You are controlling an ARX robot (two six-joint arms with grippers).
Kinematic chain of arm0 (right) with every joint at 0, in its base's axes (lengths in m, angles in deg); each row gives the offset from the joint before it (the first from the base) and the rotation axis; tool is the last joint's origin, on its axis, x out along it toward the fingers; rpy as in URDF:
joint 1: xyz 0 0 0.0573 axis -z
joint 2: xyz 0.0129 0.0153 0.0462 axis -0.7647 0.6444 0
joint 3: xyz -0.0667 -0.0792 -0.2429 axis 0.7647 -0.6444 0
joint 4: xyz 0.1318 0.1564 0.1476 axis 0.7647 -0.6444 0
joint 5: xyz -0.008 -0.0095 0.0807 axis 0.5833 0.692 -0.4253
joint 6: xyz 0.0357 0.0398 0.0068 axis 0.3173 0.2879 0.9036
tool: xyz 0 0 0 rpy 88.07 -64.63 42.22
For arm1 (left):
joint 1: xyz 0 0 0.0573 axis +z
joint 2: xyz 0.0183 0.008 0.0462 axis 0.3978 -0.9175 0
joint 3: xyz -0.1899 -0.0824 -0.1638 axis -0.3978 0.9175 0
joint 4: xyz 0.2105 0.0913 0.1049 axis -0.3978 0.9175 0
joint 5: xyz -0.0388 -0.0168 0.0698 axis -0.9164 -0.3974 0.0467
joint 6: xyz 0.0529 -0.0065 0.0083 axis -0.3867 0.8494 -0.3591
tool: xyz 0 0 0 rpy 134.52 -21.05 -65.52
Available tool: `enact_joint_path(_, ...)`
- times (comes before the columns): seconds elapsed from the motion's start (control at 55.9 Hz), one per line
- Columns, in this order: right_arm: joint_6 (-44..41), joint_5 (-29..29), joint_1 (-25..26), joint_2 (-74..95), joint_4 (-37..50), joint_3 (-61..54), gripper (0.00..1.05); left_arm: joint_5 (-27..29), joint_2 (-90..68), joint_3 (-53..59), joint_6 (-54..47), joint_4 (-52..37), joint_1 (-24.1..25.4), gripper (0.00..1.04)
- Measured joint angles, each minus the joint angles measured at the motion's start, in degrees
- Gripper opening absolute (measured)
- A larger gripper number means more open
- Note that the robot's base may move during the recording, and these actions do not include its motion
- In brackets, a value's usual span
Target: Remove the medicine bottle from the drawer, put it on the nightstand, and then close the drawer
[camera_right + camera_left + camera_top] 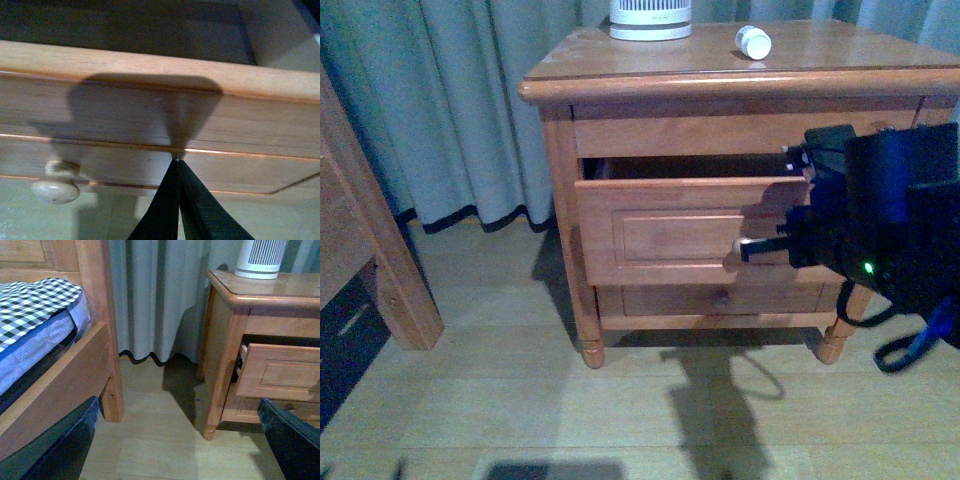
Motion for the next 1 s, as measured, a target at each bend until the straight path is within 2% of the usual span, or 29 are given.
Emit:
enact_joint_path(0.286,-3.48,-2.97,2.21,5.6,-2.34,10.84,0.03,0.0,0.0,0.0,0.0,0.0,0.0,0.98)
enact_joint_path(0.626,-3.61,-6.67,5.81,5.92,-3.06,11.58,0.03,0.0,0.0,0.0,0.0,0.0,0.0,0.98)
enact_joint_path(0.822,-0.52,-4.87,11.17,2.91,0.24,3.93,0.03,0.0,0.0,0.0,0.0,0.0,0.0,0.98)
enact_joint_path(0.894,1.55,-5.86,11.21,0.42,1.77,-1.22,0.03,-0.02,0.0,0.0,0.0,0.0,0.0,0.98)
enact_joint_path(1.001,6.27,-9.05,8.7,-6.01,3.96,-10.4,0.03,-0.02,0.0,0.0,0.0,0.0,0.0,0.98)
